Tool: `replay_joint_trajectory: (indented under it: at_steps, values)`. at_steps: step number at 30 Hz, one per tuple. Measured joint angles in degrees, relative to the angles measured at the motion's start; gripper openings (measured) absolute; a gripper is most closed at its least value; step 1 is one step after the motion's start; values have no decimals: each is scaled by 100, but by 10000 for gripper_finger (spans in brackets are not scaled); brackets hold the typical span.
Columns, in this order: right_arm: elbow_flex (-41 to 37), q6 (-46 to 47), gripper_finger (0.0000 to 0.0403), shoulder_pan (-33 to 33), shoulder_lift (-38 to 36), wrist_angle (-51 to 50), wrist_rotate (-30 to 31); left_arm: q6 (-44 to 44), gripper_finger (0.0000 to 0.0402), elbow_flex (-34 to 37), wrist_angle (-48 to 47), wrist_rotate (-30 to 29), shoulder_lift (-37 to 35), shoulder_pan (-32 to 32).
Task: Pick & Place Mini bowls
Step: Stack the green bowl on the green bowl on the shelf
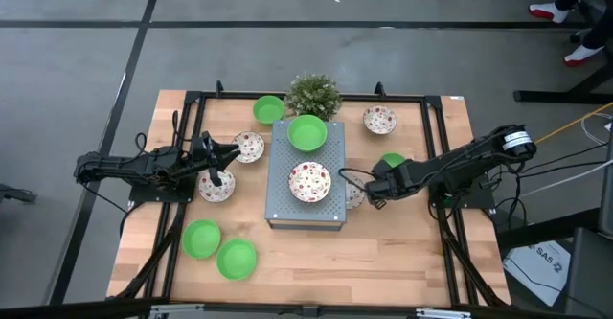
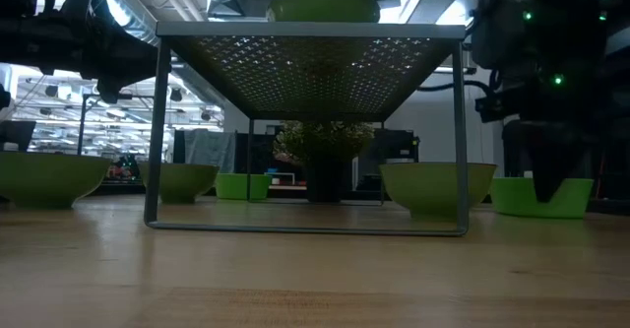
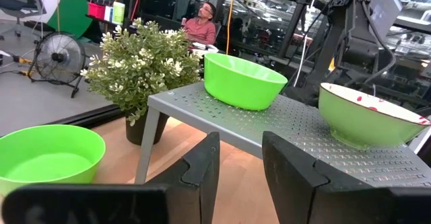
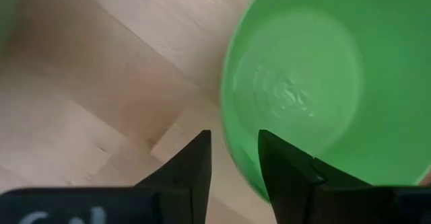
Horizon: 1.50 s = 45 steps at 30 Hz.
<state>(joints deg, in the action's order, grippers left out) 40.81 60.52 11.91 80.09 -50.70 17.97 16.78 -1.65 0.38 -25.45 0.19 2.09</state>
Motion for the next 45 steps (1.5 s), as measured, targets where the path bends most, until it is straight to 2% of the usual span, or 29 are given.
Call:
replay_joint_trajectory:
  at_steps: [6,14,25,35,45]
  values:
    - [-6,-14,110,6,0,5,10,2,107,0,0,0,0,2]
    - [-6,-245,13,2,0,4,83,0,107,0,0,0,0,1]
    - [360,-399,7,2,-119,-271,-126,2,107,0,0,0,0,2]
    - [1748,-503,5,2,-350,-1683,604,1,107,0,0,0,0,0]
    - [3650,-2206,4,-186,-354,-1599,1962,0,107,0,0,0,2,0]
